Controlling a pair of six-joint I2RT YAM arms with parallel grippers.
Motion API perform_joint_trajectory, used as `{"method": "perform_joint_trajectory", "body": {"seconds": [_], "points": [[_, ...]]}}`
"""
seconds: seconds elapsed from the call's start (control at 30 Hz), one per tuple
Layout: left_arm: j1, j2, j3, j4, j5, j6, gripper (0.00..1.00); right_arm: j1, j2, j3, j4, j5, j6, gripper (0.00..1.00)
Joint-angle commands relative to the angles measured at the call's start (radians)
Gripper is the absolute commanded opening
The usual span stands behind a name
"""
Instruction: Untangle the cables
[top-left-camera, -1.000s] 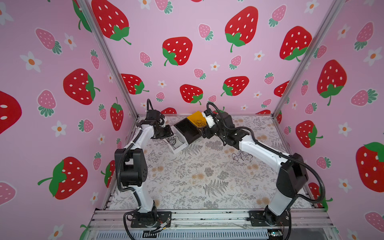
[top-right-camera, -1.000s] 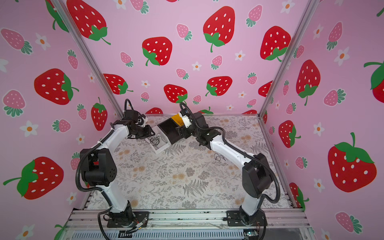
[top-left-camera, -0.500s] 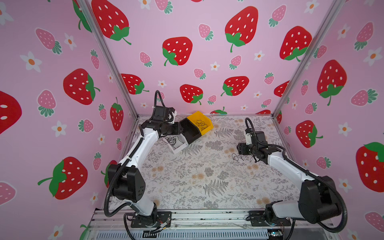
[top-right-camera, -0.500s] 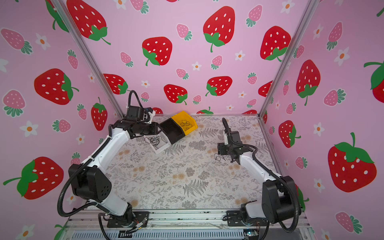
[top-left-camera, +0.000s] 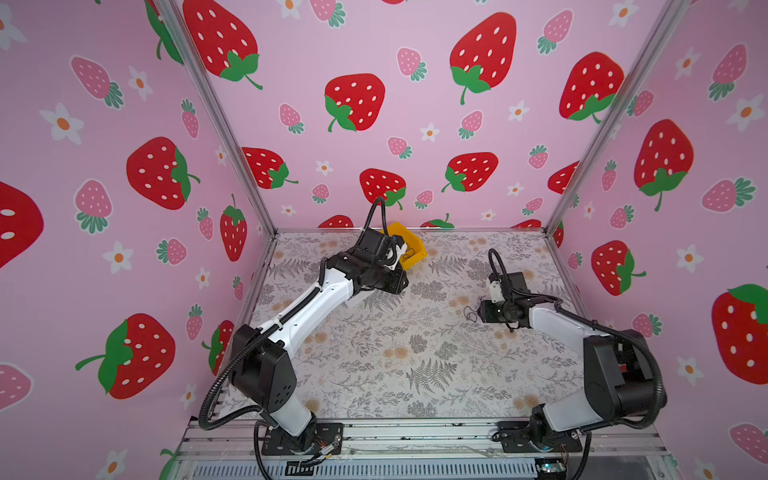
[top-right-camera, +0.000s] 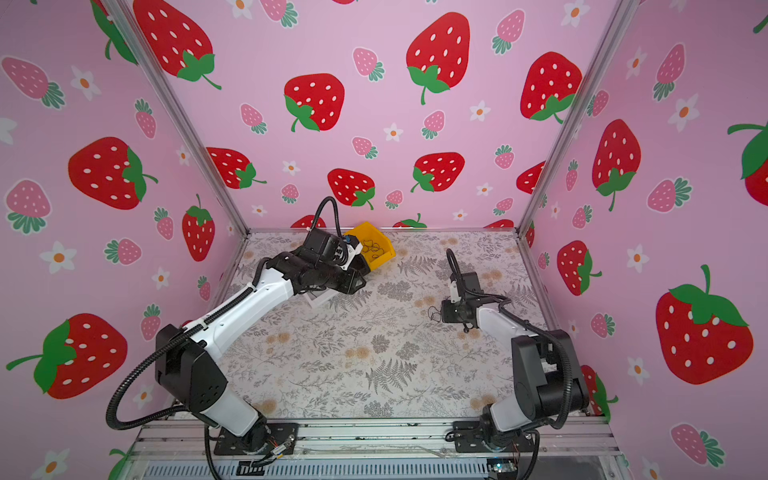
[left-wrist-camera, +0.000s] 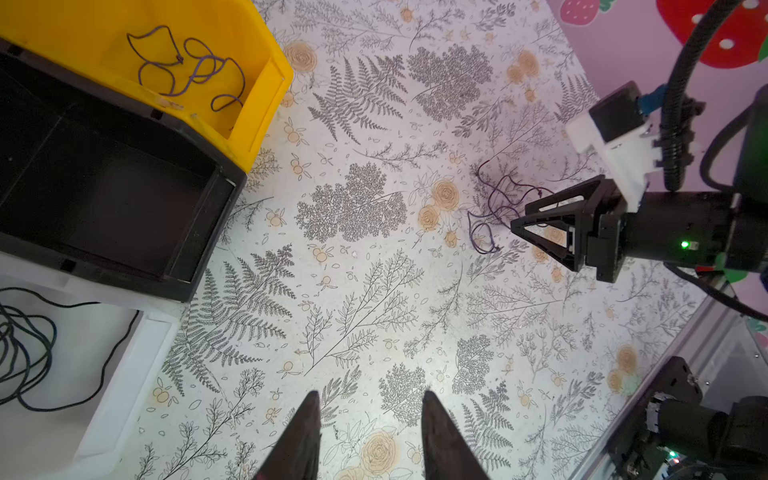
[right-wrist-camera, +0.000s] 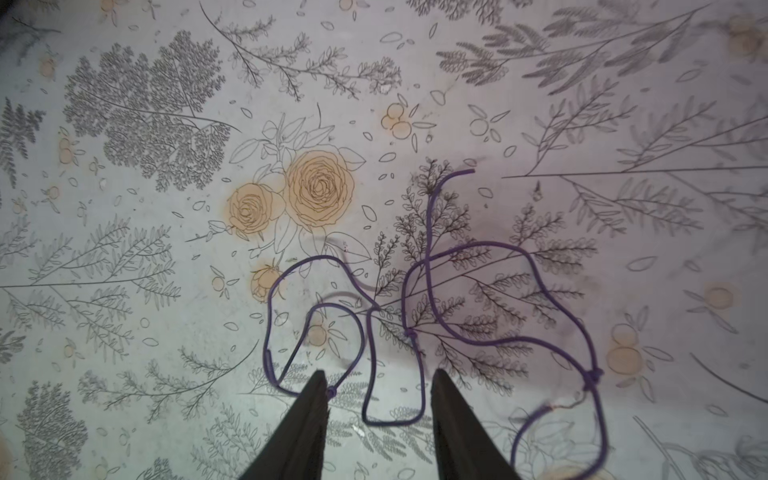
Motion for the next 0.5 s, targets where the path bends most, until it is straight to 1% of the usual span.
{"method": "perform_joint_trajectory", "body": {"seconds": [0.0,0.1,0.17,0.27,0.4,0.47], "points": [[-0.013,0.006,-0.013,-0.001,0.002,-0.012,0.42,0.000,0.038,0.027,0.010,-0.050,-0.017,0.40],[-0.030,0.028,-0.012,0.001,0.022,-0.008,0.42,0.003,0.042,0.026,0.015,-0.072,-0.018,0.29],[-0.044,0.054,-0.004,0.003,0.046,-0.013,0.42,0.012,0.020,0.023,0.022,-0.082,-0.024,0.22],[-0.077,0.097,0.022,0.005,0.081,-0.018,0.42,0.036,-0.031,0.027,0.027,-0.098,-0.043,0.12],[-0.122,0.132,0.046,0.033,0.123,-0.020,0.43,0.072,-0.097,0.046,0.028,-0.114,-0.066,0.07],[-0.141,0.147,0.051,0.057,0.151,-0.028,0.45,0.080,-0.120,0.054,0.030,-0.127,-0.066,0.04]]}}
